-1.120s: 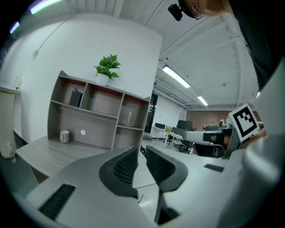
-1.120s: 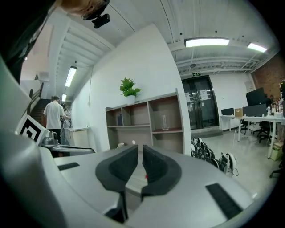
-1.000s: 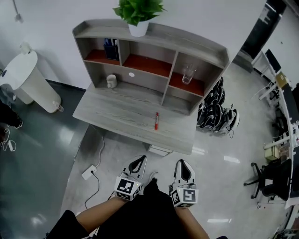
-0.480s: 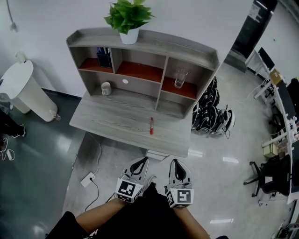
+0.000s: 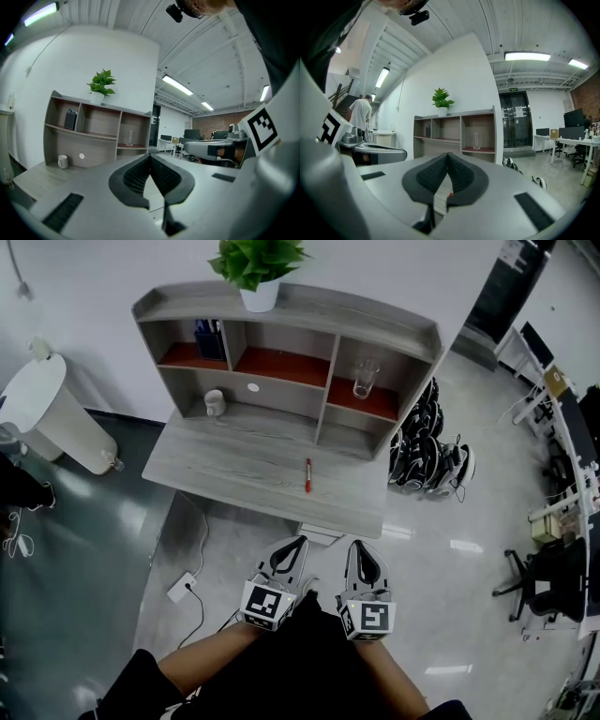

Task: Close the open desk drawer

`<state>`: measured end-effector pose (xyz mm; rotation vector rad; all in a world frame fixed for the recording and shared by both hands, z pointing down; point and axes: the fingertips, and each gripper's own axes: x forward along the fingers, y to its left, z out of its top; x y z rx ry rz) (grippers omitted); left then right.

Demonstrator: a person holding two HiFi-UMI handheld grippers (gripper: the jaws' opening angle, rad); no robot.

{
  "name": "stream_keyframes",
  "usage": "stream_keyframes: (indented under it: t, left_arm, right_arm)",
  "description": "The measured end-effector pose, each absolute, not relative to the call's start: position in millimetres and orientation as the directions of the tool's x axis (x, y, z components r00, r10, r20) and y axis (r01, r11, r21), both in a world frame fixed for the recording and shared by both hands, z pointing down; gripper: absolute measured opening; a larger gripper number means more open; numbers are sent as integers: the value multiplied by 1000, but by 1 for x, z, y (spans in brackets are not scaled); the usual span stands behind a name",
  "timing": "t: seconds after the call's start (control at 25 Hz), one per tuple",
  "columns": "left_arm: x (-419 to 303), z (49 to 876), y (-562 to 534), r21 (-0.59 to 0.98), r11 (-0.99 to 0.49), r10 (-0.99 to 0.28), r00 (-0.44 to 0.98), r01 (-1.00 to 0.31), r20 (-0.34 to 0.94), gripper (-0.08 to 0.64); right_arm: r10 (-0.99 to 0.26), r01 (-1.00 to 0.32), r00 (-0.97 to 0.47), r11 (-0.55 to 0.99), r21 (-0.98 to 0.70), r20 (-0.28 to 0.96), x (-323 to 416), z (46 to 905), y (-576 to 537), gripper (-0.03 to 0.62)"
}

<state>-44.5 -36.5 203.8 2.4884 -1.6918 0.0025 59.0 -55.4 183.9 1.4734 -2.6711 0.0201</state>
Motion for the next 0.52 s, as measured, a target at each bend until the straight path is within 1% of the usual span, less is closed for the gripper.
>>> stream_keyframes:
  t: [0.52]
  left_arm:
    - [-56, 208, -19, 121, -346, -931, 356, -930, 75, 14]
  right_arm:
    - [-837, -841, -535, 541, 25, 115, 51, 195, -38, 17]
